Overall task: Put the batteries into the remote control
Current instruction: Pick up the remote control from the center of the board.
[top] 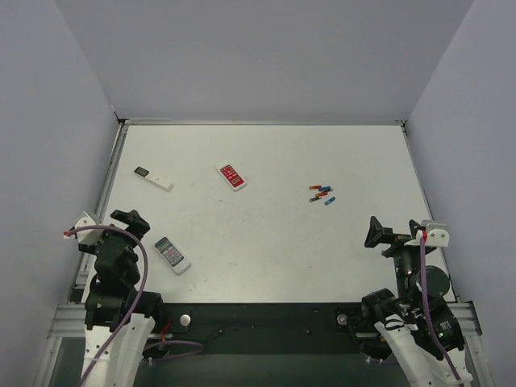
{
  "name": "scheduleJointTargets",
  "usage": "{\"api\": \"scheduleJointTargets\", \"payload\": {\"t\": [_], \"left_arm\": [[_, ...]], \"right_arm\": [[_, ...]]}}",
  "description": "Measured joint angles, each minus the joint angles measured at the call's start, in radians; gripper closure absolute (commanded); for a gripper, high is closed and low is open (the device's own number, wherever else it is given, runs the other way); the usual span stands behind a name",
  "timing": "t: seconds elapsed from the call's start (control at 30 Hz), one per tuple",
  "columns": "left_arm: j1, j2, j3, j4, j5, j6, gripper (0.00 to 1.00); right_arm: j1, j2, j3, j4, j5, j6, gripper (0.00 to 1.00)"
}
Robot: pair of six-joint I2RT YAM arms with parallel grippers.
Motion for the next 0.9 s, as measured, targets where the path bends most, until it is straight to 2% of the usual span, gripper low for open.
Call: {"api": "scheduleJointTargets", "payload": {"t": [0.07,0.2,0.47,0.57,0.9], "left_arm": [[0.0,0.029,0.0,-0.009,0.027,-0.021,0.06],[0.0,0.139,0.014,-0.049,0.083,-0.074,0.03],[-0.001,0.581,0.144,-0.211,0.219,-0.137,0.03],[-0.001,0.686,0.149,-0.229,0.266,-0.143,0.02],[-0.03,0.892,0.106,-0.207,0.287,-0.18,0.03]], "right_arm": [[0.0,0.0,-0.001,0.0,0.012,0.007,0.0],[0.0,0.0,-0.001,0.0,0.016,0.017,0.0],[0.0,0.0,-0.013,0.004,0.012,0.017,0.0],[0.0,0.0,-0.015,0.005,0.006,0.018,0.0],[0.001,0.0,-0.016,0.007,-0.013,0.018,0.0]]}}
